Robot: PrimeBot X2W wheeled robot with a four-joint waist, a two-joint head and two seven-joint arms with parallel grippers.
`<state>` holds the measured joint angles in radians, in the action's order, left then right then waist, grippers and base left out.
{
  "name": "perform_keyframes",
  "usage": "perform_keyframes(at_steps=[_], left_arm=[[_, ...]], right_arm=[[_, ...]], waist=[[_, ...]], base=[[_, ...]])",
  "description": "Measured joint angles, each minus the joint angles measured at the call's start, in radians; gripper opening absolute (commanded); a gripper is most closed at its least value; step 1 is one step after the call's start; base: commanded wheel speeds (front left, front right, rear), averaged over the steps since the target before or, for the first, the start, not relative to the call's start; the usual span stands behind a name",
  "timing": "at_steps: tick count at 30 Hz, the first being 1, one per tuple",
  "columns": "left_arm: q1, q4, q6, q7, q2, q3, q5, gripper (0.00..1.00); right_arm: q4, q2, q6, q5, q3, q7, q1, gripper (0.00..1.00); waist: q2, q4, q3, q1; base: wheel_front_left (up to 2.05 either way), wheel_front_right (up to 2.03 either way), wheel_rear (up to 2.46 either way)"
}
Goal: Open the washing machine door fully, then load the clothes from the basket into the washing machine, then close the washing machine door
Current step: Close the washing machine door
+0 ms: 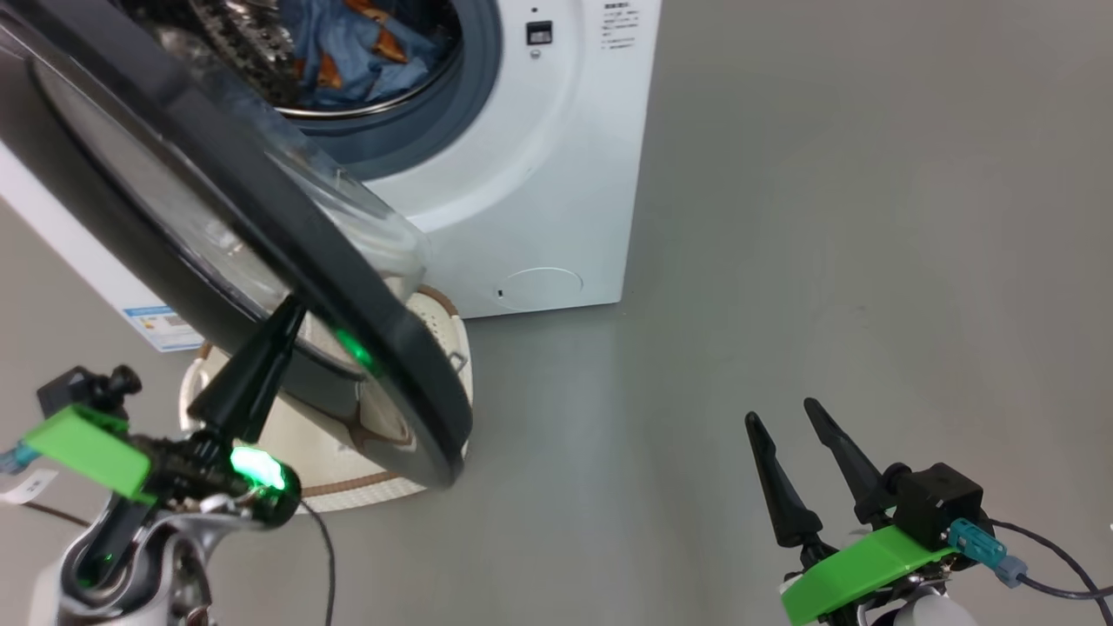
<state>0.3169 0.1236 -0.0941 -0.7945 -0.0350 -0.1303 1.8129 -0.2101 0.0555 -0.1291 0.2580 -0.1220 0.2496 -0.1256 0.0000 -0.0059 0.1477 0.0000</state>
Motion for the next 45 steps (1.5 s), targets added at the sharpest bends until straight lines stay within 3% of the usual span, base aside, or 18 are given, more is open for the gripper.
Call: perform_keyframes(at_steps=[12, 20, 45], left_arm=[[0.154, 0.177, -0.025, 0.162, 0.003, 0.076, 0.005, 0.00], [0.162, 0.179, -0.025, 0.180, 0.005, 0.073, 0.000, 0.00], [-0.118, 0.043, -0.026, 0.352, 0.006, -0.020, -0.034, 0.00]], right_arm=[[0.004, -0.001, 0.000, 0.001, -0.001, 0.000, 0.007, 1.00], [0.004, -0.001, 0.000, 0.002, 0.002, 0.000, 0.007, 1.00], [0.003, -0.002, 0.000, 0.009, 0.007, 0.000, 0.047, 1.00]], waist=[[0.0000, -0.040, 0.005, 0.0000], [0.0000, -0.039, -0.012, 0.0000], [0.0000, 0.004, -0.106, 0.0000]], base=[[0.00, 0.00, 0.00], [0.00, 0.00, 0.00], [0.00, 0.00, 0.00]])
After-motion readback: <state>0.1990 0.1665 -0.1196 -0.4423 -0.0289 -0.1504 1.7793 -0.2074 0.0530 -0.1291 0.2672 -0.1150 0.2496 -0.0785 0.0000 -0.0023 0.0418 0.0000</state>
